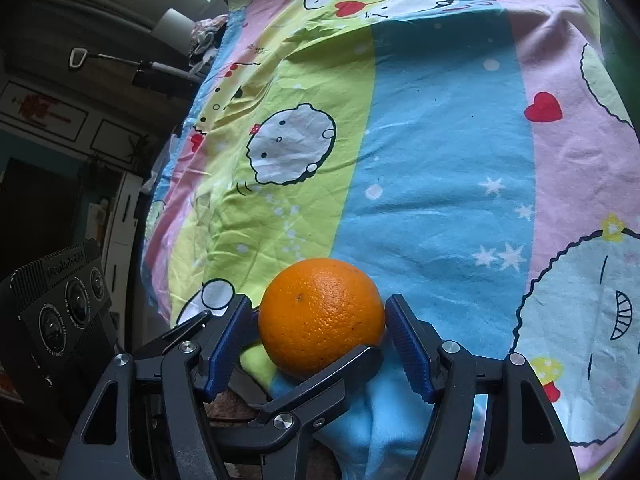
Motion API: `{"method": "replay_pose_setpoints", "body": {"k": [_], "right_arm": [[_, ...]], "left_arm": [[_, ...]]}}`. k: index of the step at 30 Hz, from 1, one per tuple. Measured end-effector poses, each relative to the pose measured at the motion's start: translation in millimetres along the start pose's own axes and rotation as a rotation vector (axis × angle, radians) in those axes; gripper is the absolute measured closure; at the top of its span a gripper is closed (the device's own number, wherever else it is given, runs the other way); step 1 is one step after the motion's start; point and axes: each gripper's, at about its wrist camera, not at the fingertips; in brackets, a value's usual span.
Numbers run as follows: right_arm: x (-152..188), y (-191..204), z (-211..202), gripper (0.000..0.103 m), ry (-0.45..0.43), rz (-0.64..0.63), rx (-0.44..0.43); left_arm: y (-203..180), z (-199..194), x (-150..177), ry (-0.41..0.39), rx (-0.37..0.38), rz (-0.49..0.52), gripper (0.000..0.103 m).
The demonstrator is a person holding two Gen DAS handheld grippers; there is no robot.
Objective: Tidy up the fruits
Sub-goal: 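Lift the orange with the right gripper and carry it over the bowl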
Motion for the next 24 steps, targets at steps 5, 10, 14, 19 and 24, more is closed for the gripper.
{"method": "replay_pose_setpoints", "body": {"k": [5,10,14,19,24], "right_arm": [[-0.9,-4.1,-13.6,0.034,-0.046,0.012,0.005],[-8.0,-21.7,-51.6,0.034,-0.164,0.056,-0.034],[-15.5,-44.7,-88.0,0.034,-0.282,0.101,-0.047],[-18.8,-89.2,-131.4,0.034,-0.443,0.235,-0.072],[-13.5,-127.1,-161.4,0.034,-0.548,0.319,-0.014]], "left_arm": [[-18.2,-5.2,-9.2,-0.043,-0.014,0.049,0.038],[-59.6,-7.9,-31.4,-0.105,-0.027,0.185,0.038],[-100.1,-2.4,-52.1,-0.138,-0.016,0.304,0.038],[-144.7,15.9,-73.8,-0.137,0.037,0.406,0.039],[-179.1,44.5,-85.3,-0.105,0.116,0.49,0.039]]}}
Point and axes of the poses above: each gripper's, at about its wrist camera, not at the fingertips, and z roughly the way its jaws point, y to its left, x to its underside, and after that the axes turned 13 degrees about x, right-handed
